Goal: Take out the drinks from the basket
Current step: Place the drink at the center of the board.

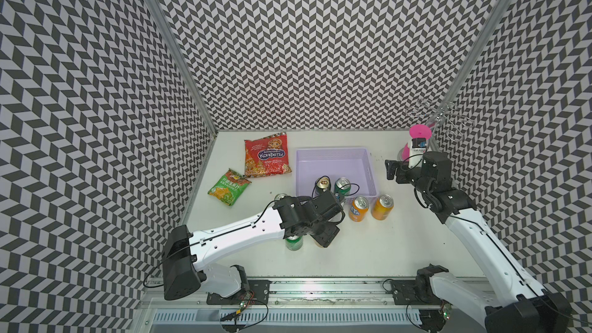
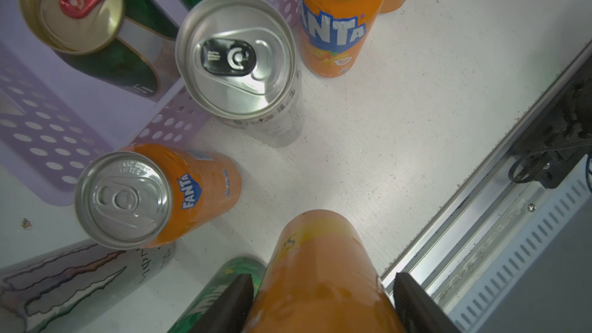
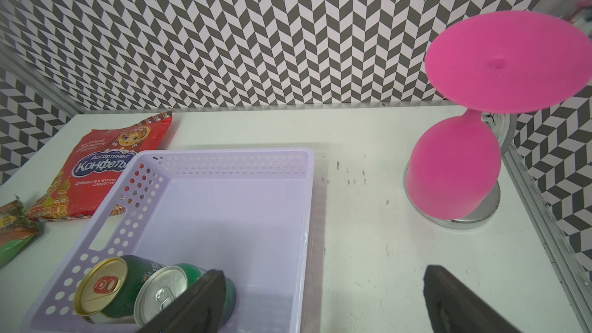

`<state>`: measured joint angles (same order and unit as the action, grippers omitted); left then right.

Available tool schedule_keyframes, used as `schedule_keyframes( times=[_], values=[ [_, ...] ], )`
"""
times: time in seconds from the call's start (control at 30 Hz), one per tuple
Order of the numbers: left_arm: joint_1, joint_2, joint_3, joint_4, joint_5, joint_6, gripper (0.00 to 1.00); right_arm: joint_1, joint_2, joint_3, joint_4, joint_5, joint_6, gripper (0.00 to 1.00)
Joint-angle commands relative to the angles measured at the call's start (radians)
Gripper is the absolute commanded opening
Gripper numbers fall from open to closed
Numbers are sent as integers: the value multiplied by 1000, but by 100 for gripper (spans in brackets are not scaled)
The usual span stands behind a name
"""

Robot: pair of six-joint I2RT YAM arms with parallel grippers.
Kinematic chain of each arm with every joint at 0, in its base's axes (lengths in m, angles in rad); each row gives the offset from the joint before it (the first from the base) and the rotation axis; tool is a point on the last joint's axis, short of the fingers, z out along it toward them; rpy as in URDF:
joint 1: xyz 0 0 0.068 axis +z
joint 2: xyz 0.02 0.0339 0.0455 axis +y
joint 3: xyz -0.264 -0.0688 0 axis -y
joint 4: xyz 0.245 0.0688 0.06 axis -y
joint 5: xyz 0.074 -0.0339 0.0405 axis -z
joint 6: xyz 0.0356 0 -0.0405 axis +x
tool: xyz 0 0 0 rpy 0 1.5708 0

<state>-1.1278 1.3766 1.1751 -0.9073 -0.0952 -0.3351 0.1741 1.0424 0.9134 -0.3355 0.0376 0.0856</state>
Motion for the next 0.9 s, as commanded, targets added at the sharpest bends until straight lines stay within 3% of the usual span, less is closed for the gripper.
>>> schedule_keyframes(
  times=[0.0,0.3,0.87],
  values=[
    [-6,-6,-25,79,-37,-28,50,-3,2,-4,47,15,-8,100],
    [-12,6,-111,139,-61,-46,52,-4,-2,-4,46,20,-8,99],
    [-23,67,-151,227,-86,-47,54,-4,2,-5,49,19,-7,100]
  ],
)
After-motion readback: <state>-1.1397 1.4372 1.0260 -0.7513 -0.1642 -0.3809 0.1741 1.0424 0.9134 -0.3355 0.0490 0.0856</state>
